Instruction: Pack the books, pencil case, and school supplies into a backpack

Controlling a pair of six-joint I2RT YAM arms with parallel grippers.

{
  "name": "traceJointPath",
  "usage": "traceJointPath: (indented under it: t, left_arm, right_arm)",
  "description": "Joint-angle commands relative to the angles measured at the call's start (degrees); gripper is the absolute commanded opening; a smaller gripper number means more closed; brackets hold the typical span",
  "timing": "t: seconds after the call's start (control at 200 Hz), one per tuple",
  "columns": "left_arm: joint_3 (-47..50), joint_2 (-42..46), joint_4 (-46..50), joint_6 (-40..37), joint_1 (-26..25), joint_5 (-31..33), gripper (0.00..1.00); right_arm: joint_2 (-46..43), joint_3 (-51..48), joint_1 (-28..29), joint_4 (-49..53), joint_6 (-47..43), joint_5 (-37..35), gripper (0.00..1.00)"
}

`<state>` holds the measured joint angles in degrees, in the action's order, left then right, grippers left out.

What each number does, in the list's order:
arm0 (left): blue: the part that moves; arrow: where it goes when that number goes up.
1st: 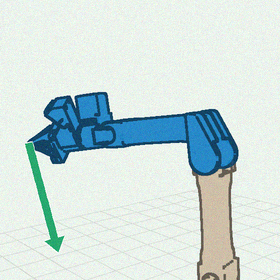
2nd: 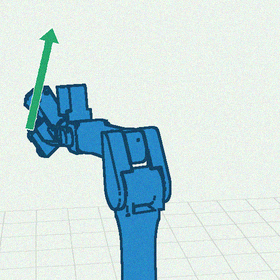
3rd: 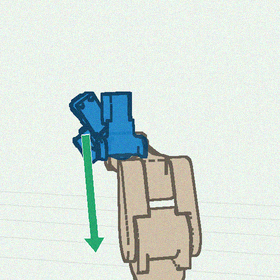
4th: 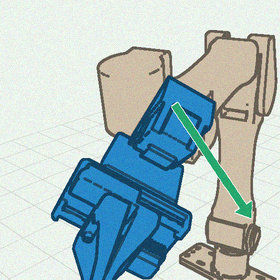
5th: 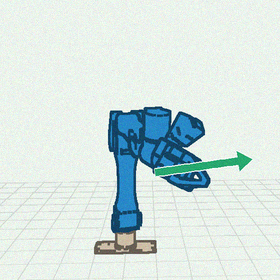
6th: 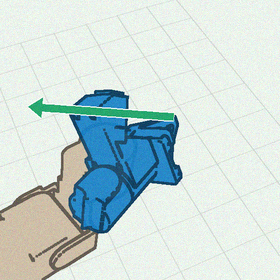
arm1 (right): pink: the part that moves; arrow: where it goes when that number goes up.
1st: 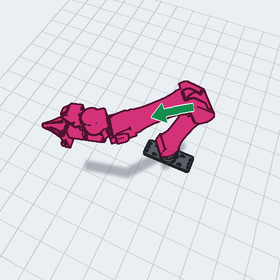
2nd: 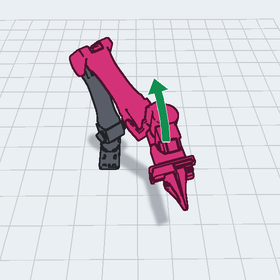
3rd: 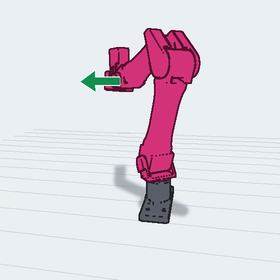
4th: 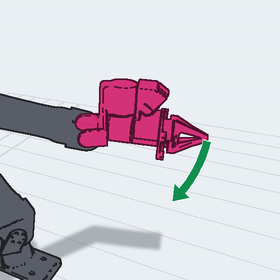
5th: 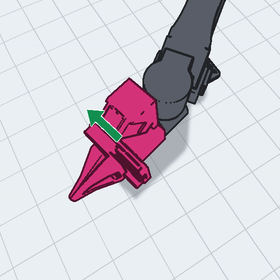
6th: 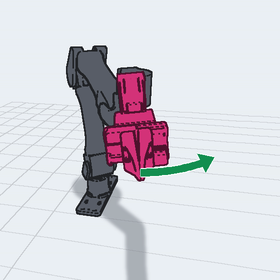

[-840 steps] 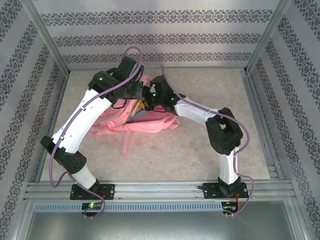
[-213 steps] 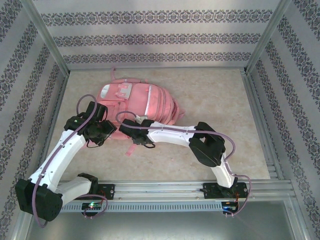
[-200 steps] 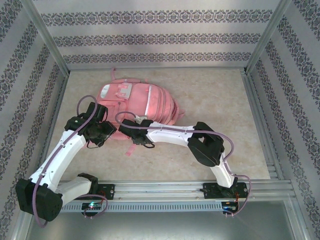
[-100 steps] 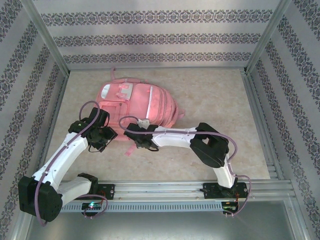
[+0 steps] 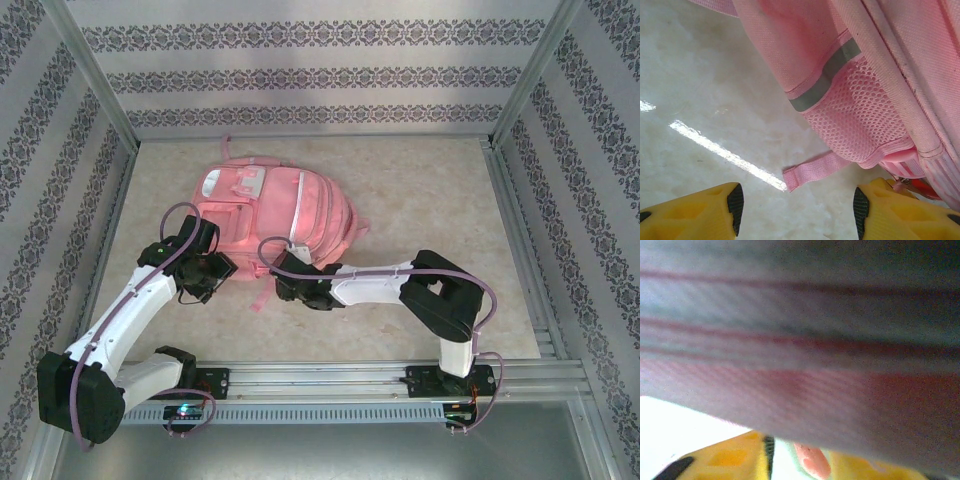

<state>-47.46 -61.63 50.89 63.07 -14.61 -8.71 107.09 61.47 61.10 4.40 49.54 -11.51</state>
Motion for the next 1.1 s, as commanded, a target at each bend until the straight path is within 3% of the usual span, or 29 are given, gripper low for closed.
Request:
traceJointPath:
  t: [0.0,0.095,0.36,0.53,0.759,1.099]
  left_arm:
    - [0.7,1.2,-1.0,-1.1,-0.5,-0.3,0.61]
    - [0.7,1.4,-1.1,-1.4,-0.5,-0.3,0.61]
    - [0.6,1.3,-1.5,-1.7,-0.4,0.4,0.61]
    - [1.1,1.3,-1.7,-2.2,-0.5,1.0,0.62]
    - [5.6,1.5,-6.9,2.6,-0.5,-1.3,0.75]
    - [11.6,-1.8,-28.9,2.8,-0.3,0.7,0.69]
  right_arm:
    - [0.7,1.7,-0.9,-3.2,-2.4,1.8,0.4]
    - [0.4,1.7,-1.7,-4.6,-3.4,3.8,0.37]
    - [-1.9,-0.9,-4.7,-7.0,-0.7,6.9,0.14]
    - [-2.6,-2.4,-5.1,-7.6,-0.9,8.1,0.04]
    - [-4.1,-4.5,-5.3,-8.6,-3.1,10.5,0.0]
    - [-4.2,-5.9,-5.8,-11.8,-0.6,14.6,0.0]
